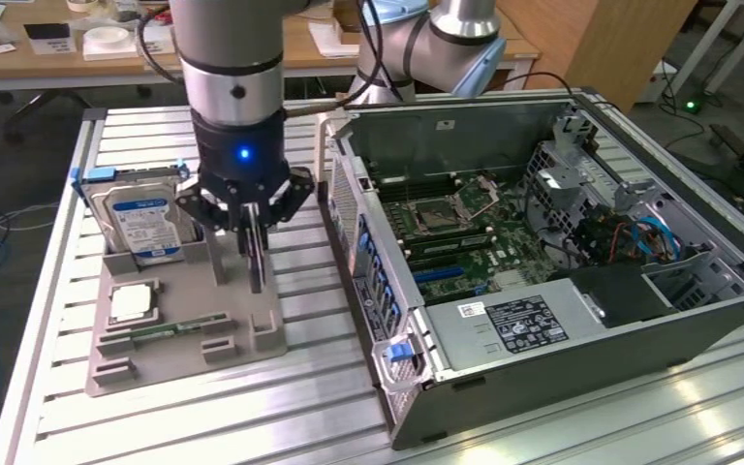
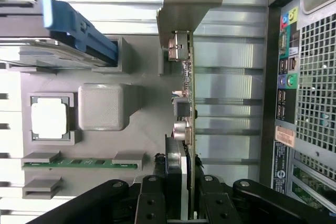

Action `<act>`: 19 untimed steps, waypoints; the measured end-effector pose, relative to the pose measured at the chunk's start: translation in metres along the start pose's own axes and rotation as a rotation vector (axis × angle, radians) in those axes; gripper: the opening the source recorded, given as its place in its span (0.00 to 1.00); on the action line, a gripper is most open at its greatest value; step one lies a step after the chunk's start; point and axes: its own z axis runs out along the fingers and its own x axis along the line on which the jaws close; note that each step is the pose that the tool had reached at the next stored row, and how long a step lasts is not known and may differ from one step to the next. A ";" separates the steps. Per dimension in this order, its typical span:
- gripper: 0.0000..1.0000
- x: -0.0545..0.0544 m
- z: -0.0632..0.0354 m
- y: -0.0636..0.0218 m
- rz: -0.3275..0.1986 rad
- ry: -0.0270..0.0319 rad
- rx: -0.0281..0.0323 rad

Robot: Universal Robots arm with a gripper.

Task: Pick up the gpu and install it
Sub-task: 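Pick up the gpu and move the gpu toward the slot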

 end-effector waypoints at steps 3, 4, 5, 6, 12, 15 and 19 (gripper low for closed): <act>0.28 0.000 -0.0129 0.0002 0.000 0.0000 0.0000; 0.28 0.000 -0.0170 0.0002 0.000 0.0000 -0.0001; 0.28 0.000 -0.0210 0.0003 0.000 0.0001 0.0000; 0.28 0.001 -0.0252 0.0003 0.000 0.0001 0.0000; 0.28 0.001 -0.0495 0.0006 0.000 0.0000 0.0000; 0.28 0.001 -0.0613 0.0008 0.000 0.0001 0.0000; 0.28 0.002 -0.0786 0.0010 0.000 0.0001 0.0000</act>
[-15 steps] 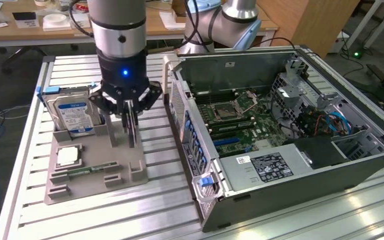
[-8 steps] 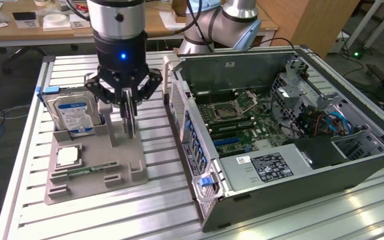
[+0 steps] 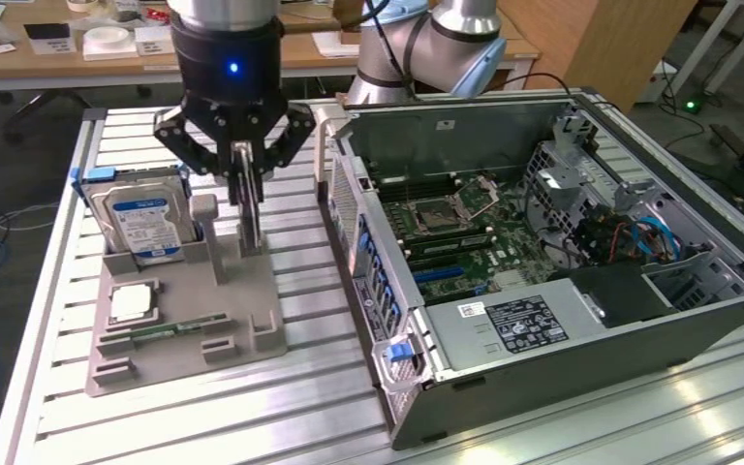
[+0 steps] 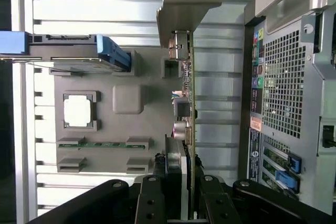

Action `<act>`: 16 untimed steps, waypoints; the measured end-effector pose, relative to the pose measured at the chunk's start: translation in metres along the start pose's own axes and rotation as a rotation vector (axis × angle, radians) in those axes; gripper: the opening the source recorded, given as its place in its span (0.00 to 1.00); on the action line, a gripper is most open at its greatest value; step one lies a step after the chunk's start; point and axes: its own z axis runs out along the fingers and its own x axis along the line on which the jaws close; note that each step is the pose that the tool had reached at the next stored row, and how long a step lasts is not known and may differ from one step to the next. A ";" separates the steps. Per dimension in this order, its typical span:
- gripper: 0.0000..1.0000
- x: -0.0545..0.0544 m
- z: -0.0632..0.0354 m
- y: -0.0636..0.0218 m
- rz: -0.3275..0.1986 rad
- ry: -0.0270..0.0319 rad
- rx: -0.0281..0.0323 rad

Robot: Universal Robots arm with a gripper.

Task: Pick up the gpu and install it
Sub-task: 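Pick up the gpu and move the gpu toward the slot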

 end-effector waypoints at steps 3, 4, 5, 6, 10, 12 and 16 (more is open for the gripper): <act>0.28 0.000 -0.0129 0.0002 0.000 0.0000 0.0000; 0.28 0.000 -0.0170 0.0002 0.000 0.0000 0.0000; 0.28 0.000 -0.0211 0.0003 0.000 -0.0001 -0.0001; 0.28 0.000 -0.0249 0.0003 0.000 0.0000 -0.0001; 0.28 0.001 -0.0401 0.0005 0.000 0.0000 0.0000; 0.28 0.001 -0.0455 0.0006 0.000 -0.0001 0.0000; 0.28 0.001 -0.0580 0.0007 0.000 0.0000 -0.0001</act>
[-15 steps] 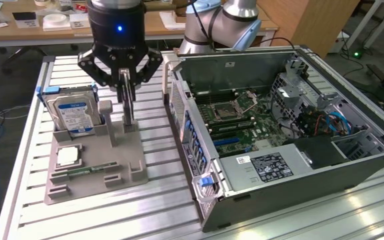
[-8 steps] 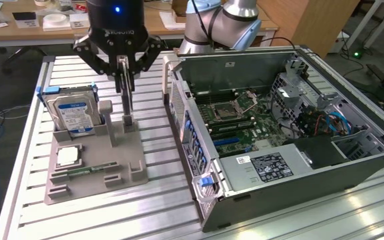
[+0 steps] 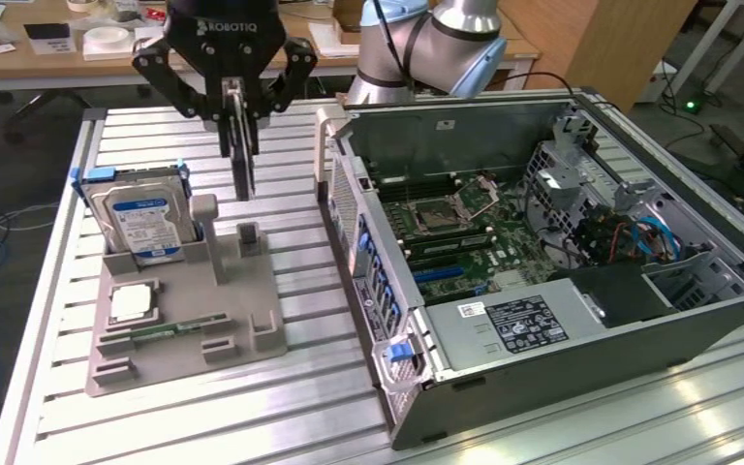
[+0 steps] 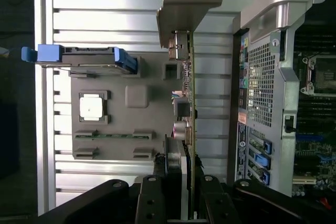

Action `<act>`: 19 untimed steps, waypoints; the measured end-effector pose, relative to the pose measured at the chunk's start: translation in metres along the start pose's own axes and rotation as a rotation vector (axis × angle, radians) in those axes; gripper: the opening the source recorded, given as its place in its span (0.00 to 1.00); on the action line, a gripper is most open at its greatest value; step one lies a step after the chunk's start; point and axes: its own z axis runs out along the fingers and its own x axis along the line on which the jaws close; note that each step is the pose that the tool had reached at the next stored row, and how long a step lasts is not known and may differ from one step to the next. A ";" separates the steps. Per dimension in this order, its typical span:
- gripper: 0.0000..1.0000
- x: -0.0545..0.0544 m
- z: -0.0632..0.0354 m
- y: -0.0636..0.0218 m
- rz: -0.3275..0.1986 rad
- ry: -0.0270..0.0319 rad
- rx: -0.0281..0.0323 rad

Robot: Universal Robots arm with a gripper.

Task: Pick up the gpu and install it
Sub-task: 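Pick up the gpu and move the gpu toward the slot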

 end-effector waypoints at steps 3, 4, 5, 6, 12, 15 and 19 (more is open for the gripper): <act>0.28 0.000 -0.0119 0.0002 0.000 -0.0006 -0.0001; 0.28 -0.001 -0.0121 0.0001 0.000 -0.0002 0.0000; 0.28 -0.003 -0.0121 0.0001 0.000 -0.0004 -0.0009; 0.28 -0.007 -0.0121 0.0001 0.000 -0.0005 -0.0018; 0.28 -0.046 -0.0118 -0.0001 -0.001 -0.0004 -0.0031; 0.28 -0.060 -0.0115 -0.0001 0.000 -0.0005 -0.0032; 0.28 -0.078 -0.0114 -0.0002 0.000 -0.0004 -0.0031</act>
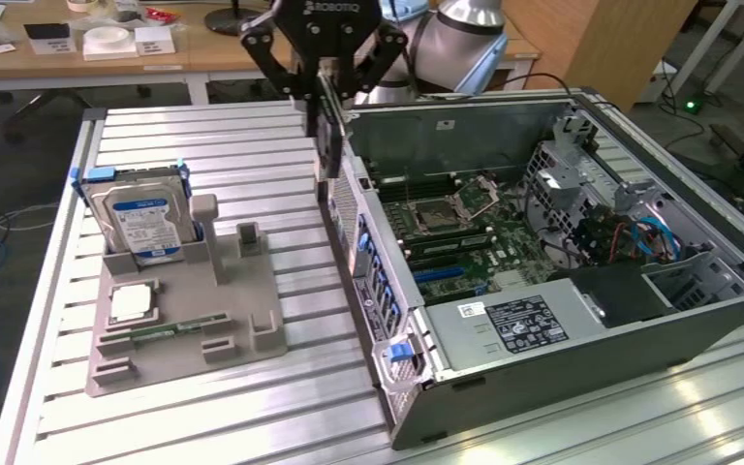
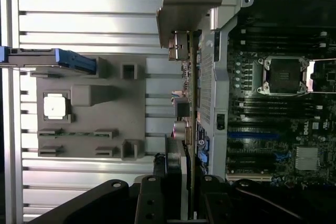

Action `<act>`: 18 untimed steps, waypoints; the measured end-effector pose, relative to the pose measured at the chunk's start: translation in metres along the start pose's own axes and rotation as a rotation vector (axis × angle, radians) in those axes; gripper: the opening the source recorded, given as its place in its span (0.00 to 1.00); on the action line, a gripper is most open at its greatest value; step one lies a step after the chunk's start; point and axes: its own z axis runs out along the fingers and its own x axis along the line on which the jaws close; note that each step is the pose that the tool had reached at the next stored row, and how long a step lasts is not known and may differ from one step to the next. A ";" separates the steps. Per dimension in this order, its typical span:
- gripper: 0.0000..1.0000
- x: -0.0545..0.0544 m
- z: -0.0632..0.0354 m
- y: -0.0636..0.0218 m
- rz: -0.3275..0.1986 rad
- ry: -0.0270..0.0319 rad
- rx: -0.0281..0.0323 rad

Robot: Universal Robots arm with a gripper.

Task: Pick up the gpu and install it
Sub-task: 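Pick up the gpu and move the gpu toward the slot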

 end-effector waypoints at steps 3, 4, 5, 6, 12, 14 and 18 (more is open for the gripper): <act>0.28 -0.012 0.0002 -0.0001 0.000 -0.0001 -0.0001; 0.28 -0.016 0.0001 -0.0001 0.000 0.0000 0.0000; 0.28 -0.021 0.0002 -0.0001 0.000 0.0000 0.0000; 0.28 -0.024 0.0003 -0.0002 0.000 0.0000 0.0000; 0.28 -0.047 0.0009 -0.0003 0.000 0.0000 -0.0001; 0.28 -0.054 0.0010 -0.0003 0.000 0.0000 -0.0001; 0.28 -0.068 0.0013 -0.0004 0.000 -0.0001 -0.0001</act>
